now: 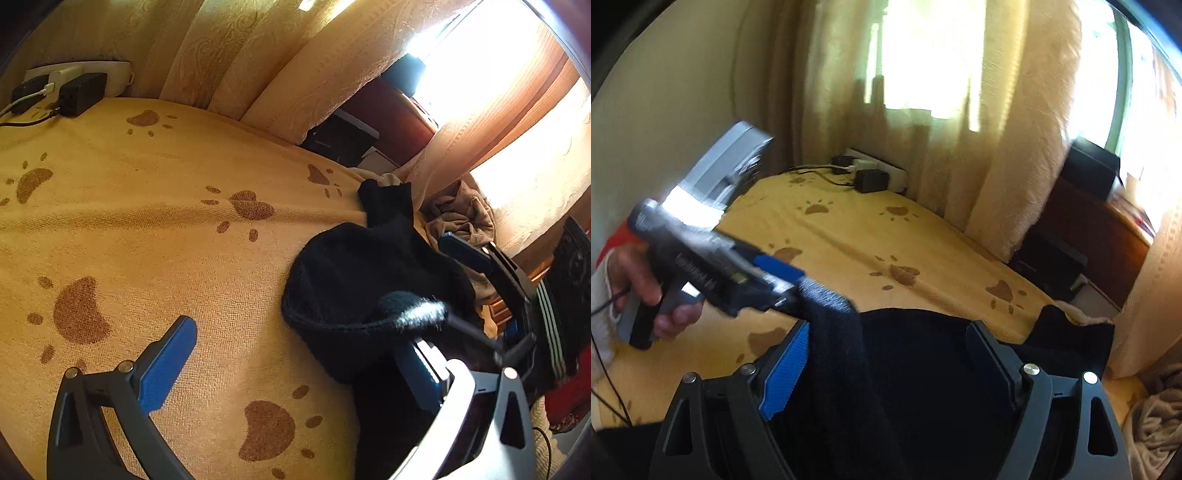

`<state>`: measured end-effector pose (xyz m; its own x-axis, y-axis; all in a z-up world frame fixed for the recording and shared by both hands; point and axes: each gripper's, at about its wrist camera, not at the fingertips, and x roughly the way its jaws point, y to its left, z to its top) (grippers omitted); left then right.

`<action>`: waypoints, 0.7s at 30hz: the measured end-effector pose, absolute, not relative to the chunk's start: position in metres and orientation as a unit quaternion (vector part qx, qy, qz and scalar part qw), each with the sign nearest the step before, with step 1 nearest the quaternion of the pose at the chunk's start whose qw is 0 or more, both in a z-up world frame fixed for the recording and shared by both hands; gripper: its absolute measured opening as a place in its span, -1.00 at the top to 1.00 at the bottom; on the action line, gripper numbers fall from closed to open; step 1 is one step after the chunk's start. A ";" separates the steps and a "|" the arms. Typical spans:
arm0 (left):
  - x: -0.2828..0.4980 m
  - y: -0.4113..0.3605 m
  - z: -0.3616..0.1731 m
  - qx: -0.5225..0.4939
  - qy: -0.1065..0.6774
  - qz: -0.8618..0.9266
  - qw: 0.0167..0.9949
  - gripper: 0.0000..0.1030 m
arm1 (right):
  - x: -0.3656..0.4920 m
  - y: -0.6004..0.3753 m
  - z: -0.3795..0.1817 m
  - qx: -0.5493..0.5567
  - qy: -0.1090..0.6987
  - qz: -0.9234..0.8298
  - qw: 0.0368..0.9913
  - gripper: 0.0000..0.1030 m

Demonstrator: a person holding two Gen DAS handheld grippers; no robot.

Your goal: Fold clothes

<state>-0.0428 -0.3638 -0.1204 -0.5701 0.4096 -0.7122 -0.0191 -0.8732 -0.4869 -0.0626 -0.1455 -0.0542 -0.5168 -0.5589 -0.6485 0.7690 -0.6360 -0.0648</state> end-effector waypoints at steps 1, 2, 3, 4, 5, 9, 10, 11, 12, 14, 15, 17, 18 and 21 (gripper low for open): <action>-0.043 -0.364 -0.122 -0.449 -0.217 0.858 0.124 -0.99 | -0.078 -0.142 -0.057 0.324 0.150 -0.857 0.372 -0.68; -0.043 -0.363 -0.122 -0.451 -0.214 0.858 0.124 -0.99 | -0.094 -0.138 -0.063 0.353 0.123 -0.857 0.355 -0.68; -0.042 -0.363 -0.121 -0.451 -0.212 0.858 0.124 -0.99 | -0.110 -0.134 -0.071 0.380 0.102 -0.855 0.337 -0.68; -0.039 -0.364 -0.120 -0.449 -0.212 0.859 0.126 -0.99 | -0.121 -0.130 -0.078 0.400 0.090 -0.854 0.321 -0.68; -0.037 -0.364 -0.117 -0.445 -0.211 0.861 0.128 -1.00 | -0.132 -0.126 -0.086 0.418 0.080 -0.852 0.306 -0.68; -0.018 -0.347 -0.109 -0.434 -0.149 0.878 0.138 -1.00 | -0.144 -0.102 -0.095 0.440 0.007 -0.840 0.318 -0.68; -0.013 -0.342 -0.107 -0.432 -0.130 0.882 0.140 -1.00 | -0.141 -0.096 -0.092 0.431 0.001 -0.843 0.323 -0.68; -0.008 -0.336 -0.106 -0.429 -0.111 0.885 0.142 -1.00 | -0.138 -0.090 -0.090 0.423 -0.005 -0.845 0.328 -0.68; -0.002 -0.331 -0.104 -0.426 -0.092 0.888 0.144 -0.99 | -0.132 -0.086 -0.085 0.409 -0.001 -0.851 0.329 -0.68; 0.008 -0.320 -0.100 -0.420 -0.054 0.894 0.148 -0.99 | -0.118 -0.080 -0.072 0.381 0.016 -0.861 0.337 -0.68; 0.014 -0.315 -0.098 -0.416 -0.035 0.896 0.150 -0.99 | -0.112 -0.076 -0.067 0.371 0.024 -0.863 0.342 -0.68; 0.024 -0.304 -0.095 -0.409 0.002 0.899 0.154 -0.99 | -0.098 -0.070 -0.060 0.357 0.044 -0.869 0.339 -0.68; 0.030 -0.299 -0.093 -0.405 0.021 0.901 0.156 -0.99 | -0.091 -0.064 -0.058 0.352 0.051 -0.872 0.335 -0.68; 0.040 -0.283 -0.091 -0.394 0.065 0.903 0.160 -0.99 | -0.070 -0.046 -0.055 0.343 0.063 -0.879 0.324 -0.68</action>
